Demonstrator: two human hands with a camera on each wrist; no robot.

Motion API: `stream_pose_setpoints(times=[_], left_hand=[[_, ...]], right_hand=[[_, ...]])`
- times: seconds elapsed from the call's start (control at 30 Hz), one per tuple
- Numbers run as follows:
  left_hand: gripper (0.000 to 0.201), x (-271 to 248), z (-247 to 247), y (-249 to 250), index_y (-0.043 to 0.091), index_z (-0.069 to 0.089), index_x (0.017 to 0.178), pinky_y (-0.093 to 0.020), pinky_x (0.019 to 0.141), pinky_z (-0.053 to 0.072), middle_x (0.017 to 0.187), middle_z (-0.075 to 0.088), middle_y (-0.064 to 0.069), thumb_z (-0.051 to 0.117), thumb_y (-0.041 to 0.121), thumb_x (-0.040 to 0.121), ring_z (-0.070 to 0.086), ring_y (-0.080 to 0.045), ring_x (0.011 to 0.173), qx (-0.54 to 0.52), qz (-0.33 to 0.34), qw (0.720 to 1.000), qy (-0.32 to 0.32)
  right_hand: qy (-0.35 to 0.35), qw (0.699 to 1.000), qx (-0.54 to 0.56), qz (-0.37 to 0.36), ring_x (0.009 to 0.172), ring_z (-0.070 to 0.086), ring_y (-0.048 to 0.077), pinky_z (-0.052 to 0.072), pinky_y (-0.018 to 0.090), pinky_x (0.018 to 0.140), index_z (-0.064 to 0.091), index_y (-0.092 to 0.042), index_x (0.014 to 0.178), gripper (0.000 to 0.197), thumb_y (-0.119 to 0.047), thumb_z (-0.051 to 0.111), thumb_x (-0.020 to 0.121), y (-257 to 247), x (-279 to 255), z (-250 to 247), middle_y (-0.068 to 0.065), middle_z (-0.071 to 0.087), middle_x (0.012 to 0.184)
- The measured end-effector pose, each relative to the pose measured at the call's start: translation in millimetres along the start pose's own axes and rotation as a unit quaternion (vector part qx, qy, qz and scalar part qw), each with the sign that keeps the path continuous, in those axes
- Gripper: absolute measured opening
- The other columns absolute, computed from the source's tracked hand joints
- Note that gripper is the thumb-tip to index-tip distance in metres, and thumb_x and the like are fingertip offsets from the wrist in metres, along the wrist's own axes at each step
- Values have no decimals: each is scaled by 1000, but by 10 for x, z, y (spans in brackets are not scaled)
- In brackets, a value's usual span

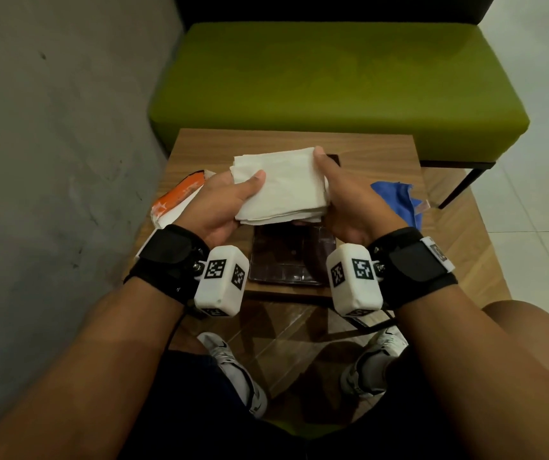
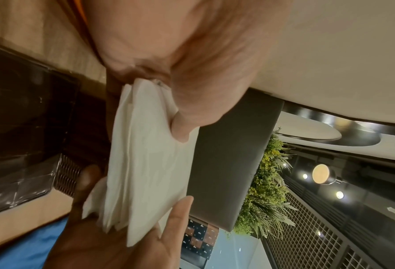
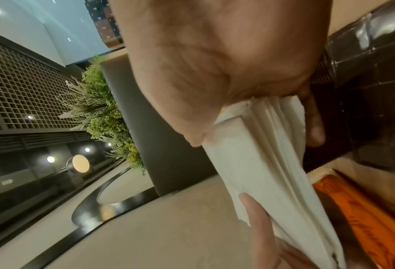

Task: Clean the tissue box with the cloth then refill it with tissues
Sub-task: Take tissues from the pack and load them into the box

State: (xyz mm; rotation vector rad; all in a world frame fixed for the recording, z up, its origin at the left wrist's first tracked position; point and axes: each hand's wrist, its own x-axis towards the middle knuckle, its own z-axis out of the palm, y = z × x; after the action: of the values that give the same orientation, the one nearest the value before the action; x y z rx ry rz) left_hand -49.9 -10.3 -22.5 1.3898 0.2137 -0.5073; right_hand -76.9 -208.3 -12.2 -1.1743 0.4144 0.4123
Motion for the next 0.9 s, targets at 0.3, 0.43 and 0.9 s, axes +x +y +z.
stream_pose_setpoints(times=[0.3,0.43,0.9], left_hand=[[33,-100,129,241,4,62,140,-34,95,63,130,76,-12,58,14,109,74,-25,120,33,41,997,-50],[39,-205,184,418,0,57,146,-37,102,60,139,70,-17,55,13,109,70,-28,126,-6,43,993,-111],[30,247,340,213,5,60,139,-36,99,60,132,72,-11,50,7,110,72,-24,115,125,54,990,45]], right_hand=[[-35,997,74,-2,130,64,40,52,52,102,68,-12,133,81,-79,36,99,24,-41,-86,17,73,132],[-125,980,153,-20,134,61,41,46,63,109,52,-16,152,83,-75,19,105,26,-50,-88,16,64,146],[114,981,-116,-103,109,73,33,65,47,86,58,-6,132,27,-9,51,106,-141,178,-134,15,72,124]])
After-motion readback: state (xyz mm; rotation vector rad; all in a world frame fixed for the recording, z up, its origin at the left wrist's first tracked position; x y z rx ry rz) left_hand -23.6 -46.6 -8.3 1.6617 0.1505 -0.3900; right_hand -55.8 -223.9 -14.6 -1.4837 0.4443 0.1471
